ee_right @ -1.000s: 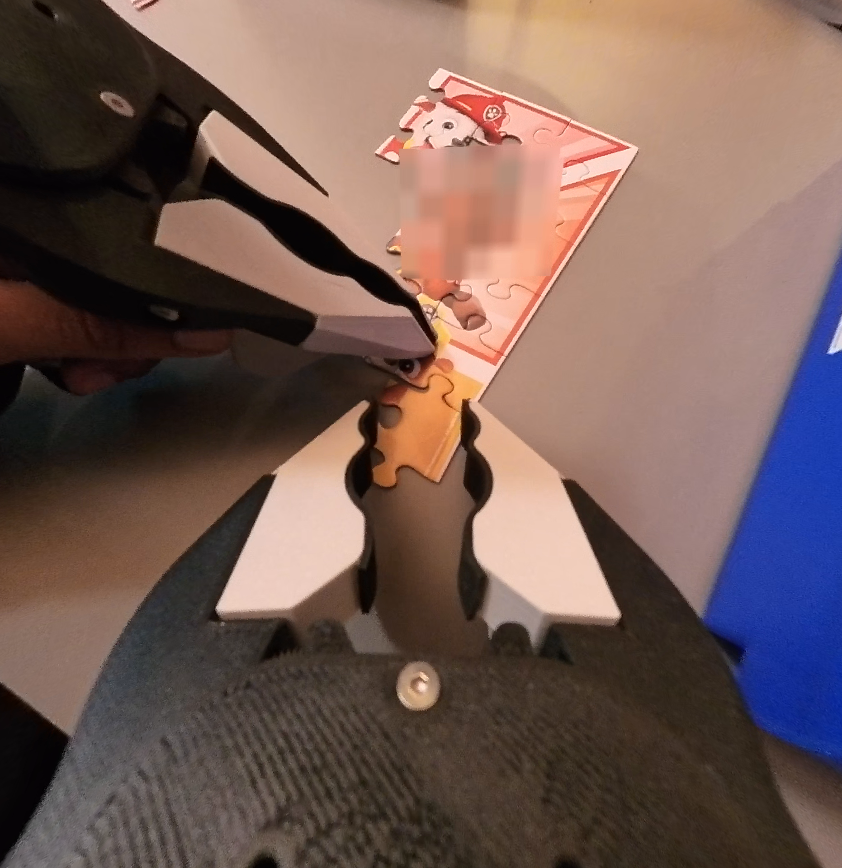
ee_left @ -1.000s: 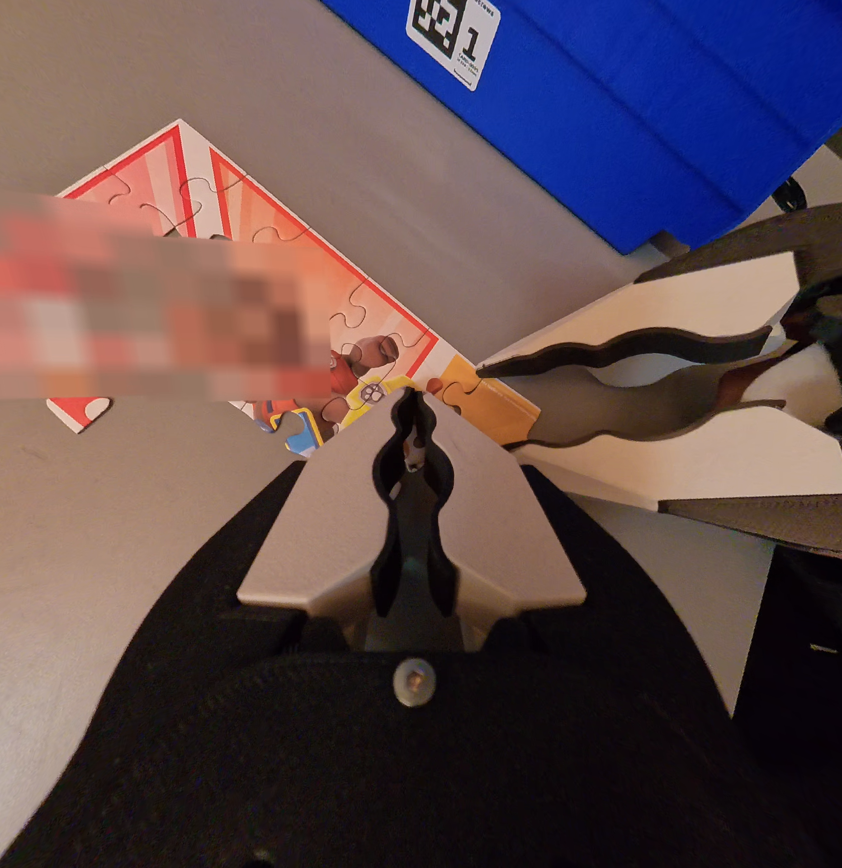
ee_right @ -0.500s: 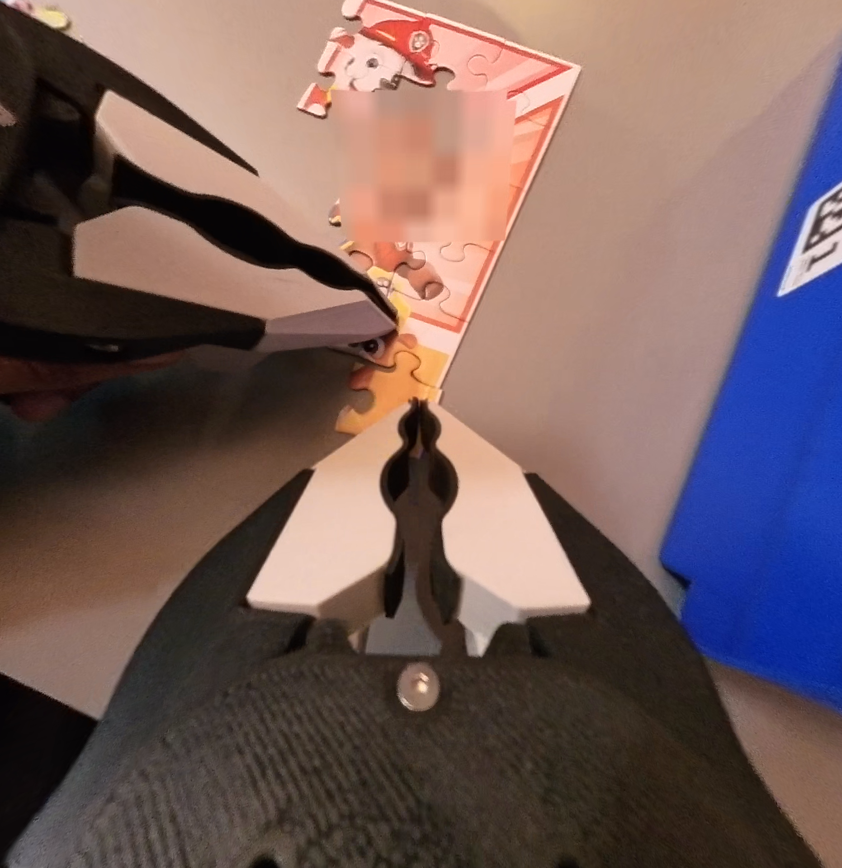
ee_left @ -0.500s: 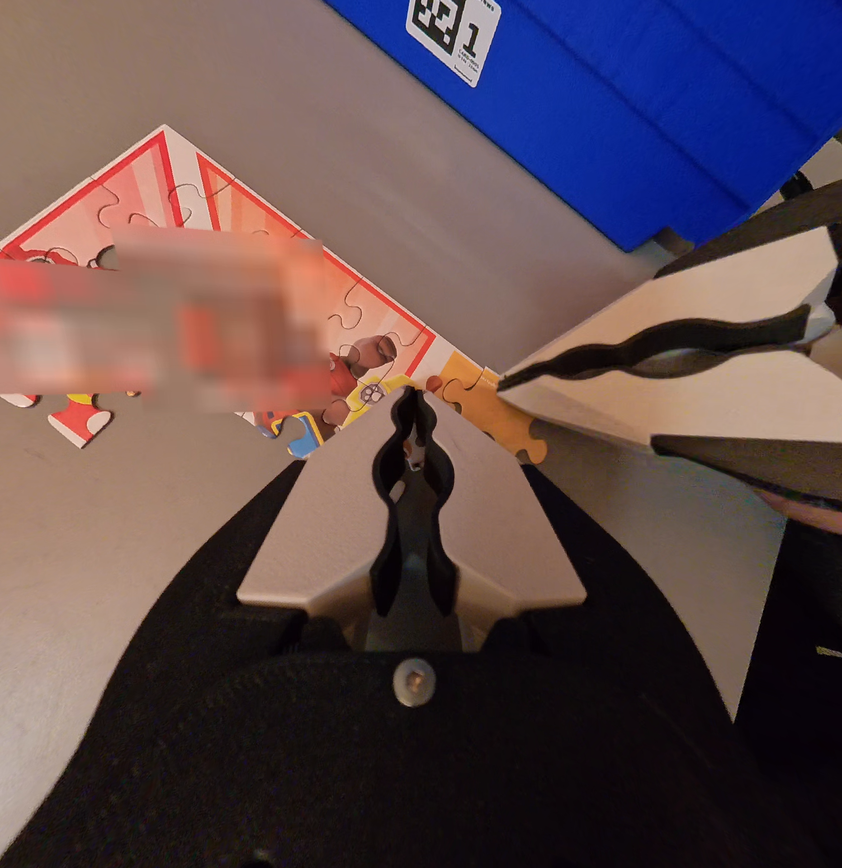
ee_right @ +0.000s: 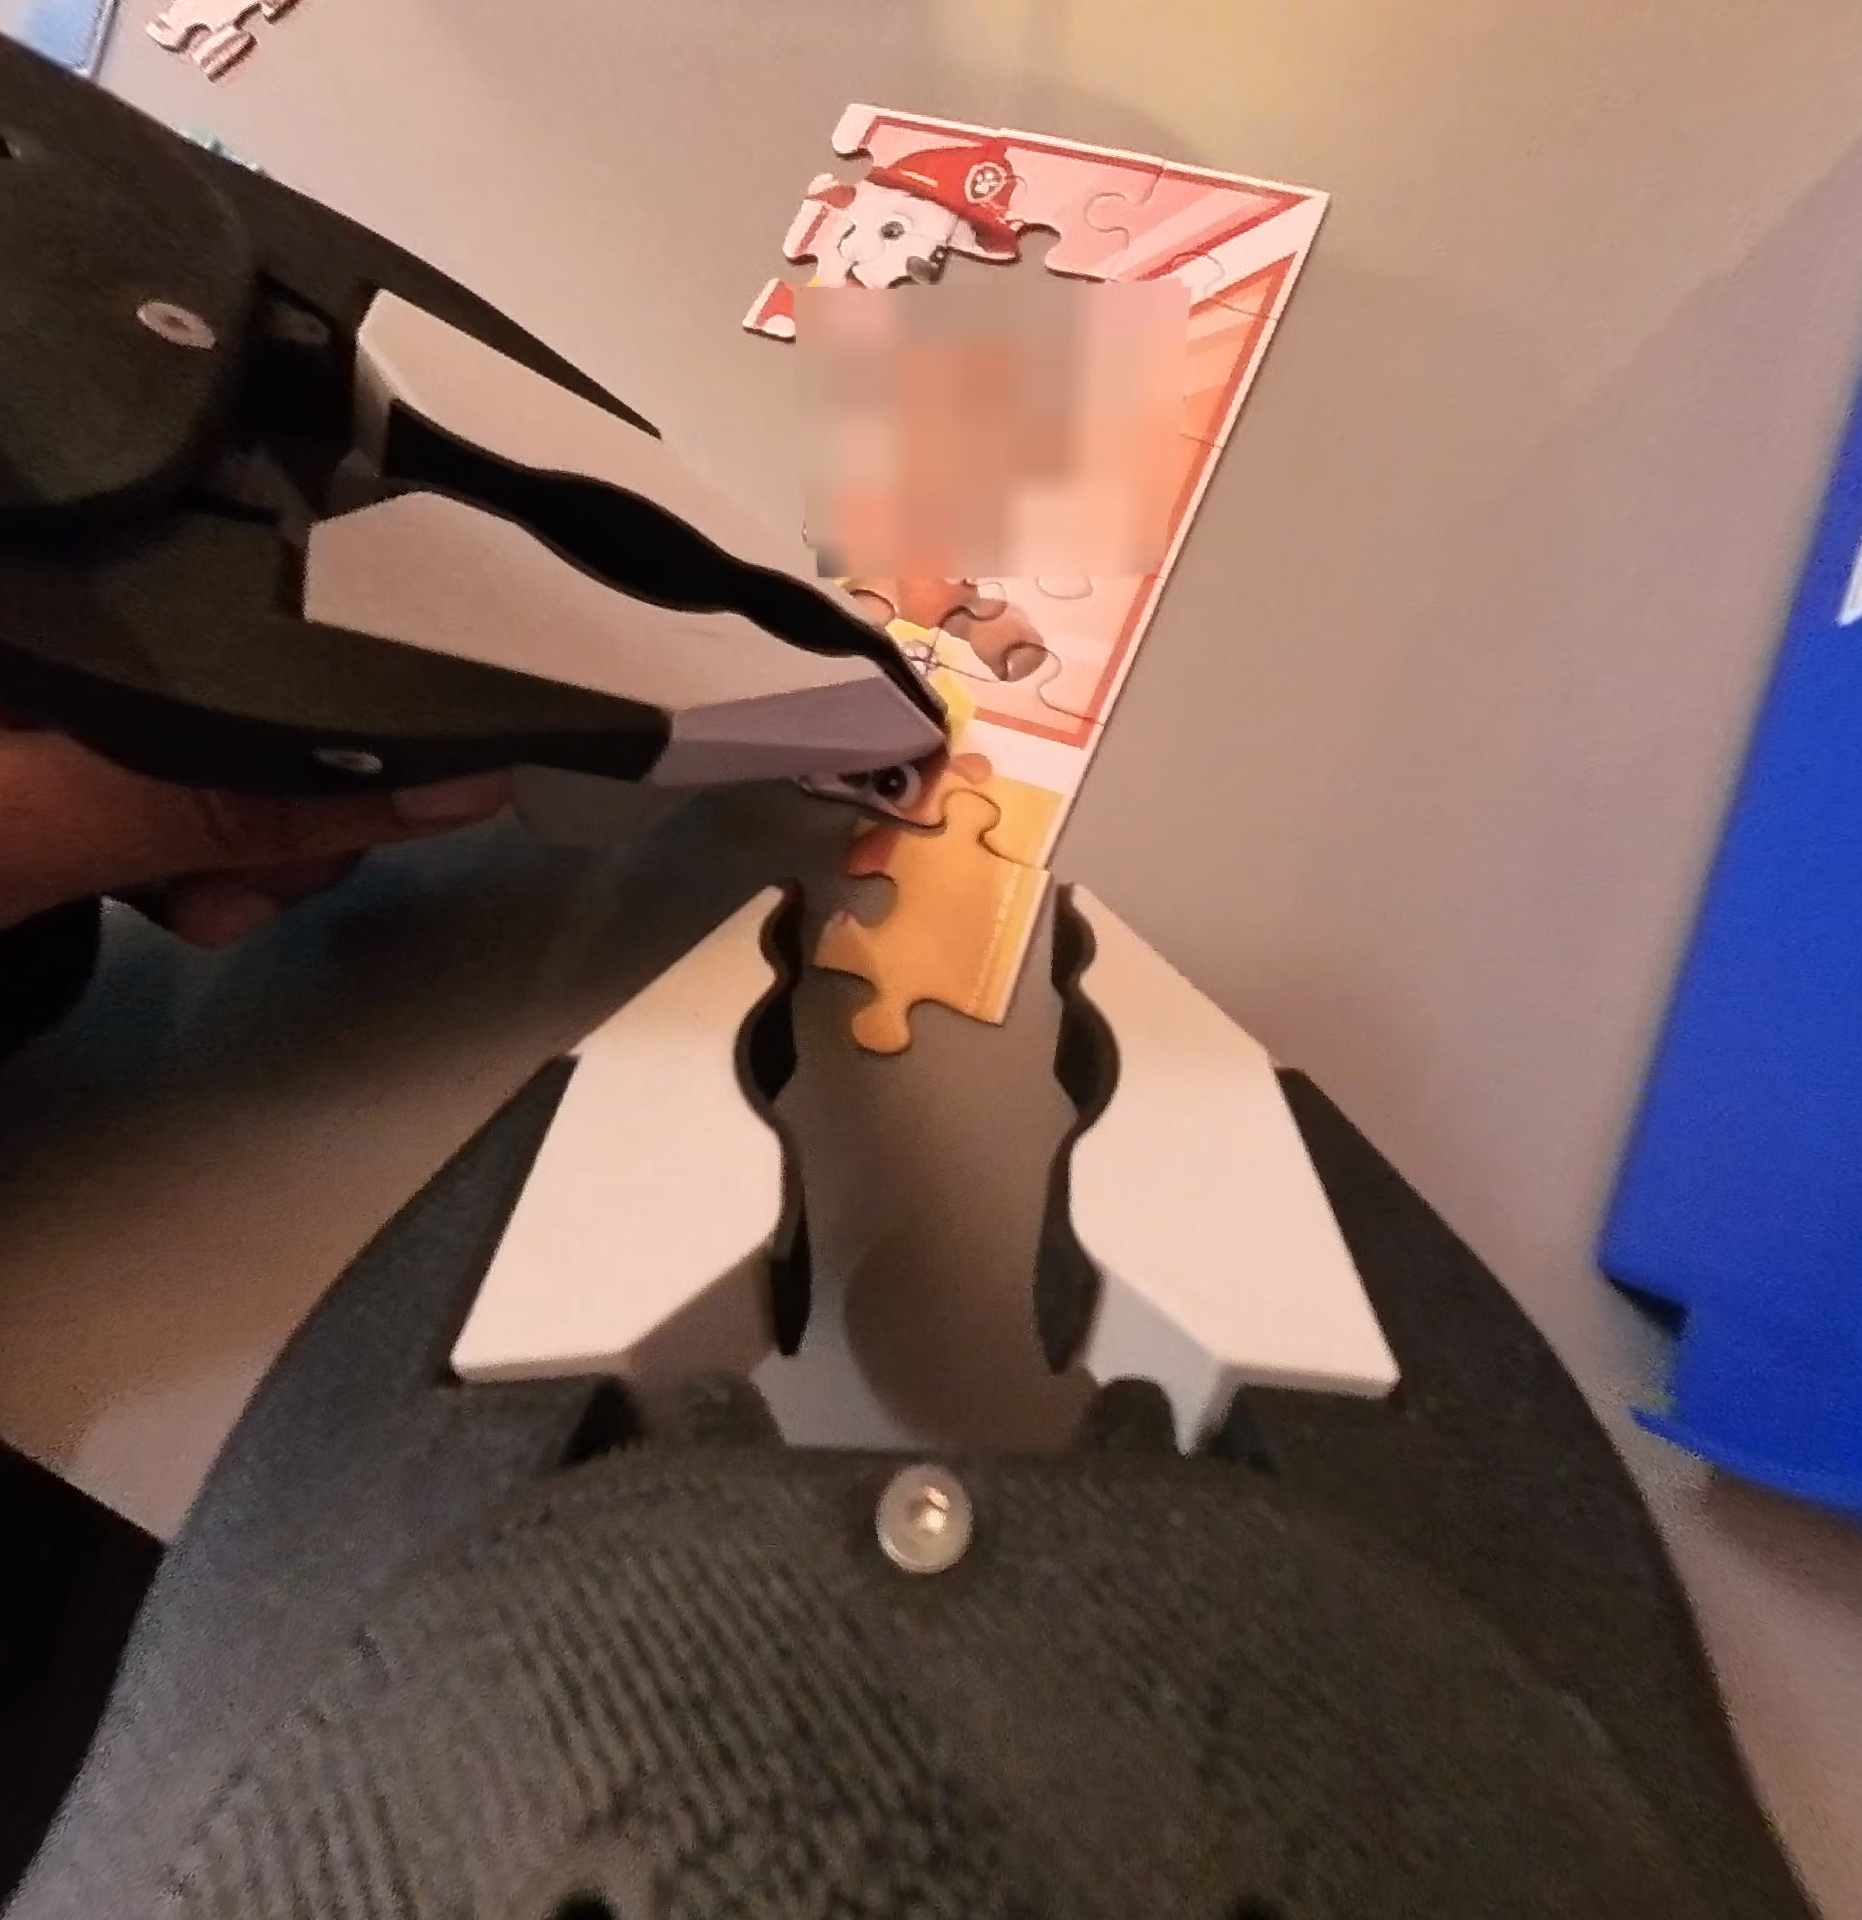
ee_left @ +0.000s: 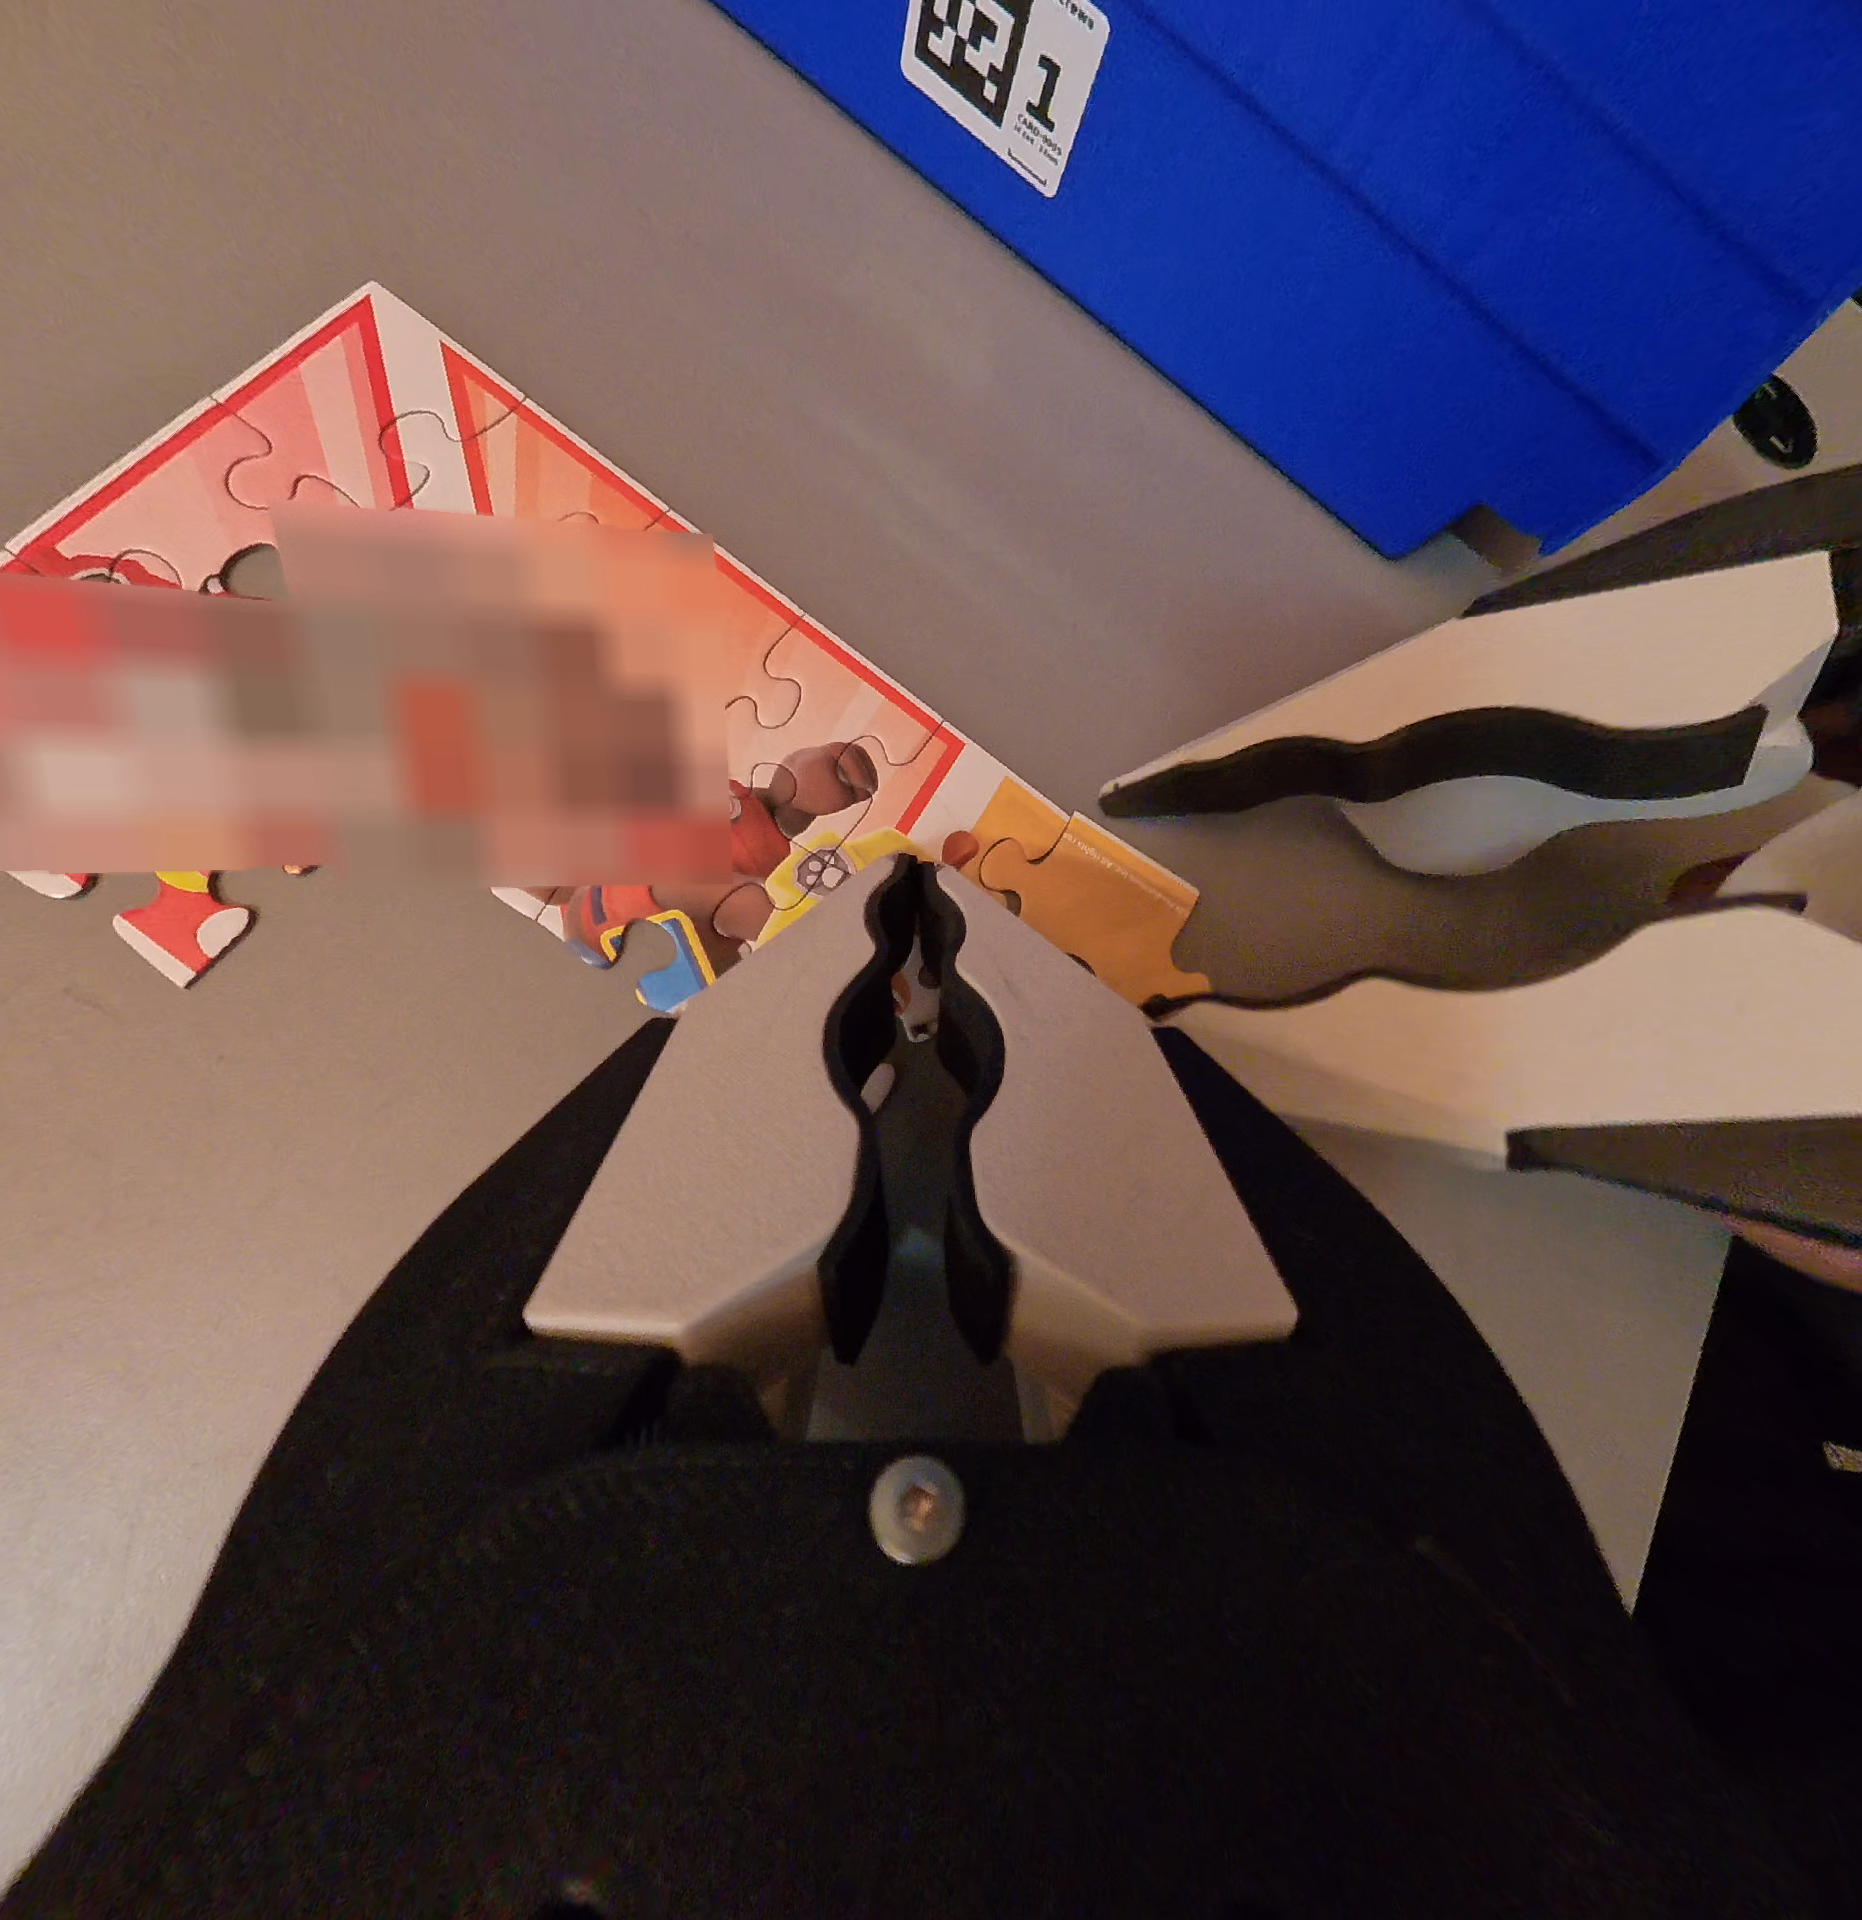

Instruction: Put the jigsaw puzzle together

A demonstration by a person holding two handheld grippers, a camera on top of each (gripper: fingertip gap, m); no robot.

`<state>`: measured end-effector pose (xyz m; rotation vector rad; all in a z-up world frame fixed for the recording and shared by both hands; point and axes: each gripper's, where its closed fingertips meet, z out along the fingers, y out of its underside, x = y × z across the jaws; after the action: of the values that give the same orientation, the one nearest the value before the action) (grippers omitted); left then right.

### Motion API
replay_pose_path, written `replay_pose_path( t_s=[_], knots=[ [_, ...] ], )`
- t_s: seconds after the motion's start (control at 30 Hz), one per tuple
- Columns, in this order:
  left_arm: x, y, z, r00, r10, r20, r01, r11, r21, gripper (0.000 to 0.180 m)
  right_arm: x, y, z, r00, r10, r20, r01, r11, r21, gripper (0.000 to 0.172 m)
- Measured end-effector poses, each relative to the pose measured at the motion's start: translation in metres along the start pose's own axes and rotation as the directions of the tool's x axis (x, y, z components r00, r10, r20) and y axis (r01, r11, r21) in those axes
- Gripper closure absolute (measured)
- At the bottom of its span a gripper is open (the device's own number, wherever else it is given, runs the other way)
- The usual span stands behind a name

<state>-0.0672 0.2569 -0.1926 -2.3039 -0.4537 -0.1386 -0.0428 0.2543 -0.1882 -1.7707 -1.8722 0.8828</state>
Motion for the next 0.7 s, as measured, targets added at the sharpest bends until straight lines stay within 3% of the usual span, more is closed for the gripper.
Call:
replay_pose_path(
  t_s=[0.27,0.3,0.7],
  knots=[
    [0.0,0.0001,-0.0001,1.0,-0.001,0.0,0.001,1.0,0.001,0.18,0.0048,0.0021,0.0018,0.992,-0.062,-0.113,0.061,0.998,-0.015,0.135],
    [0.0,0.0001,-0.0001,1.0,-0.002,-0.002,0.002,1.0,0.001,0.18,0.0078,0.0018,0.0013,0.99,-0.061,-0.125,0.06,0.998,-0.016,0.146],
    [0.0001,-0.0001,0.0001,1.0,0.001,-0.001,-0.001,1.0,0.002,0.18,0.0081,0.0006,0.0008,0.994,-0.073,-0.086,0.069,0.996,-0.049,0.146]
  ],
)
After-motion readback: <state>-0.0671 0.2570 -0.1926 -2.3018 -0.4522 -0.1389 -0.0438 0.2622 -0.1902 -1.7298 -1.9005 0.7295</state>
